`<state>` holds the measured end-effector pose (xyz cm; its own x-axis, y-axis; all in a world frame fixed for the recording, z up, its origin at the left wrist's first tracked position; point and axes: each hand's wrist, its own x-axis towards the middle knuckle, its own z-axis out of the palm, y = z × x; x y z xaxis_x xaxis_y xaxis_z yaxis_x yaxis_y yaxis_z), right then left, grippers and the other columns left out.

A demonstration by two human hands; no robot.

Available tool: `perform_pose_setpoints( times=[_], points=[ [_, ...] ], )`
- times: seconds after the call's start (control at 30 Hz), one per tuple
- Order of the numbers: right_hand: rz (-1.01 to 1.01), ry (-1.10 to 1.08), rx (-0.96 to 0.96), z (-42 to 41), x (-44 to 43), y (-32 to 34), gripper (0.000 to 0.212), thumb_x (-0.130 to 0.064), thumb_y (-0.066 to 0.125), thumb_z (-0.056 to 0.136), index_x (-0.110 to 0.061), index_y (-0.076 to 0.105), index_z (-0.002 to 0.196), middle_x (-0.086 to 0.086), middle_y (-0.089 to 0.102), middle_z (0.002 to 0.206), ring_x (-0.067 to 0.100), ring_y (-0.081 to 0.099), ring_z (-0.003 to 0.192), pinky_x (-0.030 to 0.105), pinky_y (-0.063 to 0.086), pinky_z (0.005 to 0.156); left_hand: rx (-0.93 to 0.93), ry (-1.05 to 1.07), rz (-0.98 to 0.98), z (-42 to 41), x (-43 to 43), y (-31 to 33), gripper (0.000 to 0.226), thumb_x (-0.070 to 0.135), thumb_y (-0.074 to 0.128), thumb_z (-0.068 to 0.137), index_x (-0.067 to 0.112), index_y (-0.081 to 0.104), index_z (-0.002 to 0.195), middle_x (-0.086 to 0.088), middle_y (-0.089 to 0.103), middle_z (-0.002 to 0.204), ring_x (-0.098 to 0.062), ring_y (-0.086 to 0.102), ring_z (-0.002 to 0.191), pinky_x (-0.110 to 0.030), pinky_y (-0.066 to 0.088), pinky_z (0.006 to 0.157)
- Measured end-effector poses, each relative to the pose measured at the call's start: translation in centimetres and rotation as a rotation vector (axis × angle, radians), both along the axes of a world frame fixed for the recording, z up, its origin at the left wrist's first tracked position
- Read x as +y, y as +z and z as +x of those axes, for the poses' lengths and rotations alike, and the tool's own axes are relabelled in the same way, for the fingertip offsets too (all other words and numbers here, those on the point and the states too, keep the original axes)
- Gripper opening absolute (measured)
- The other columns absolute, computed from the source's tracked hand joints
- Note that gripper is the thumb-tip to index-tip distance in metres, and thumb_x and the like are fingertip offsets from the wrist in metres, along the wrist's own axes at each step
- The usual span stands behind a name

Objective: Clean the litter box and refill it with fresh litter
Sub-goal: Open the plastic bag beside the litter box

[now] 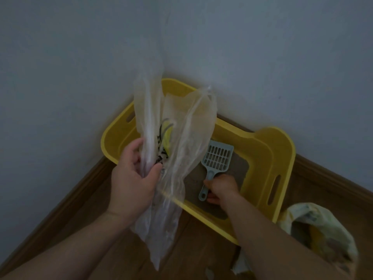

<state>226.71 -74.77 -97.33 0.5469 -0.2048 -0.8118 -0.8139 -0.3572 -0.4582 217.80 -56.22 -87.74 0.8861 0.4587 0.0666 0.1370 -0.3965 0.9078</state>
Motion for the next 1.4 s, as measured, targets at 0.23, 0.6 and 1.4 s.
perform_pose_setpoints(
  times=[0.23, 0.6, 1.4],
  points=[
    [0.087, 0.036, -0.379, -1.0, 1.2, 6.6, 0.015, -0.023, 0.072, 0.088, -0.021, 0.061, 0.098, 0.001, 0.065, 0.098, 0.02, 0.068, 0.085, 0.041, 0.062, 0.077, -0.036, 0.0, -0.029, -1.1, 1.7, 1.0, 0.066, 0.007, 0.077, 0.08, 0.021, 0.046, 0.135, 0.0, 0.068, 0.116, -0.009, 0.068, 0.102, -0.04, 0.057, 0.09],
    [0.634, 0.065, -0.579, -4.7, 6.5, 18.4, 0.03, -0.027, 0.075, 0.085, -0.015, 0.063, 0.11, 0.004, 0.076, 0.1, 0.02, 0.076, 0.084, 0.042, 0.063, 0.071, -0.113, 0.05, 0.003, -5.8, 3.3, 5.6, 0.065, 0.005, 0.079, 0.078, 0.042, 0.045, 0.12, 0.007, 0.07, 0.107, -0.004, 0.069, 0.098, -0.024, 0.055, 0.087],
    [0.911, 0.957, -0.621, -6.9, 10.0, 18.6, 0.015, 0.008, 0.064, 0.084, 0.02, 0.061, 0.094, -0.001, 0.078, 0.096, 0.017, 0.071, 0.101, 0.03, 0.056, 0.085, -0.135, 0.435, -0.028, -9.4, 9.9, 16.3, 0.063, 0.02, 0.081, 0.079, 0.026, 0.041, 0.127, 0.003, 0.062, 0.099, -0.011, 0.062, 0.089, -0.022, 0.05, 0.078]
  ],
)
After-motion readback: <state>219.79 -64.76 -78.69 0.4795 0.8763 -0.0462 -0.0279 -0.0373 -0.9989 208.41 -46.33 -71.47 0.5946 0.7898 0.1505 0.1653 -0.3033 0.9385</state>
